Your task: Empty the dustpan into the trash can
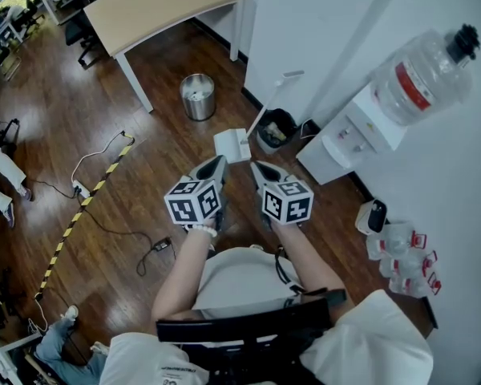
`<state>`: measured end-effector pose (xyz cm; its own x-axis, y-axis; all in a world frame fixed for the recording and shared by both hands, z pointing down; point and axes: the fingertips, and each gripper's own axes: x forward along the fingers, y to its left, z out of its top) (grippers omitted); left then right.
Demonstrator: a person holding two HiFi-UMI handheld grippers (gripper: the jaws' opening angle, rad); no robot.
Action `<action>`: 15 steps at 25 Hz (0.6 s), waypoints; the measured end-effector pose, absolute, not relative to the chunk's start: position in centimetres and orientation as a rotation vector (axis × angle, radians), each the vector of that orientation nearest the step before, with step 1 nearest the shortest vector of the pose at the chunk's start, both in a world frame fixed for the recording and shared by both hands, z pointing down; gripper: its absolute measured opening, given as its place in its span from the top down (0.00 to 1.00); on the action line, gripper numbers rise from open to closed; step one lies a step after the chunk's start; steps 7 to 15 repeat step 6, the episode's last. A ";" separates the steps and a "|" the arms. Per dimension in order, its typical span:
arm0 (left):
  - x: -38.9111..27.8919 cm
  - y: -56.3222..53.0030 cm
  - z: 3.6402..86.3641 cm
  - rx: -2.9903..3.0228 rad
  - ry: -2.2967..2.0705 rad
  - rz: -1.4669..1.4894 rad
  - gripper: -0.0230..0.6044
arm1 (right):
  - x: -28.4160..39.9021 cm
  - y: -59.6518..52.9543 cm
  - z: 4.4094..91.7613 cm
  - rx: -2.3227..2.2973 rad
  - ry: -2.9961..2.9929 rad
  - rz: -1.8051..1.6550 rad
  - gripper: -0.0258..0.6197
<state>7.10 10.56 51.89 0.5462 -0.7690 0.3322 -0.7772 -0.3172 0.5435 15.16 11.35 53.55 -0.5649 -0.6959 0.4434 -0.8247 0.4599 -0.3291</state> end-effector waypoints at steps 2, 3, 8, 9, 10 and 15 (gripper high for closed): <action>7.1 10.6 51.9 2.116 -1.237 0.014 0.98 | 15.1 11.3 53.4 1.312 -2.469 0.754 0.96; 7.0 10.6 51.9 2.117 -1.235 0.013 0.98 | 15.1 11.2 53.4 1.315 -2.470 0.754 0.96; 6.9 10.5 51.8 2.118 -1.227 0.007 0.98 | 15.1 11.2 53.3 1.328 -2.467 0.757 0.96; 6.9 10.5 51.8 2.118 -1.227 0.007 0.98 | 15.1 11.2 53.3 1.328 -2.467 0.757 0.96; 6.9 10.5 51.8 2.118 -1.227 0.007 0.98 | 15.1 11.2 53.3 1.328 -2.467 0.757 0.96; 6.9 10.5 51.8 2.118 -1.227 0.007 0.98 | 15.1 11.2 53.3 1.328 -2.467 0.757 0.96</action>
